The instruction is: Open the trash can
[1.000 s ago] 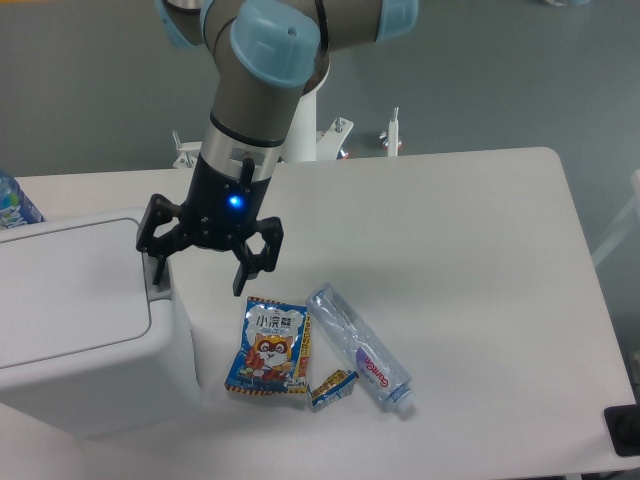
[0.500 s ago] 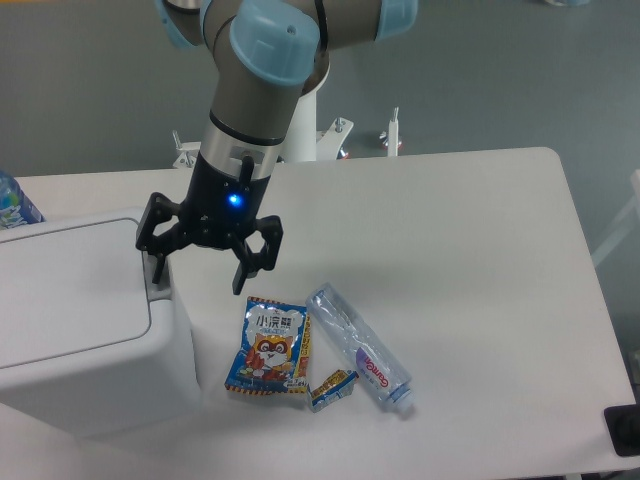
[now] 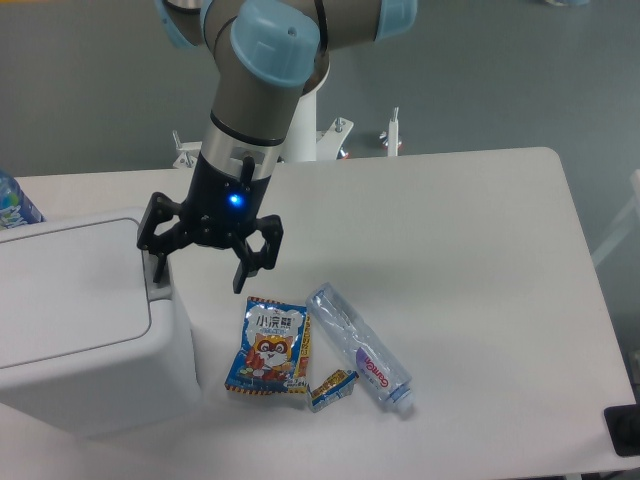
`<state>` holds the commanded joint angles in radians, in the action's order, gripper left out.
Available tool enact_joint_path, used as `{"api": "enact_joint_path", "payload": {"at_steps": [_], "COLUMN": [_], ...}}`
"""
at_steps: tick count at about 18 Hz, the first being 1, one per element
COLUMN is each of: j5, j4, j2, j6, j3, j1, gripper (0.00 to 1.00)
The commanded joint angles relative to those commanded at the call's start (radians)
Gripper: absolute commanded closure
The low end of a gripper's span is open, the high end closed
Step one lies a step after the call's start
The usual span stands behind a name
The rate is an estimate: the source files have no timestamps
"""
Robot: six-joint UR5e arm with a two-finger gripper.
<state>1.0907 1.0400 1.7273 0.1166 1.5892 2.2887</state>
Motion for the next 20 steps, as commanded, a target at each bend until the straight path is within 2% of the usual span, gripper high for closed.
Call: {"api": "enact_joint_path", "payload": {"at_steps": [16,18,20], "j5": [0.0,0.0,0.0], "j4": [0.0,-0.012,-0.044], "j2": [0.002,0.0,0.0], "j6": [0.0,0.0,0.003], "j3": [0.005,-0.005,-0.04], "j1": [0.0,0.0,0.008], "gripper": [0.0,0.0,0.0]}}
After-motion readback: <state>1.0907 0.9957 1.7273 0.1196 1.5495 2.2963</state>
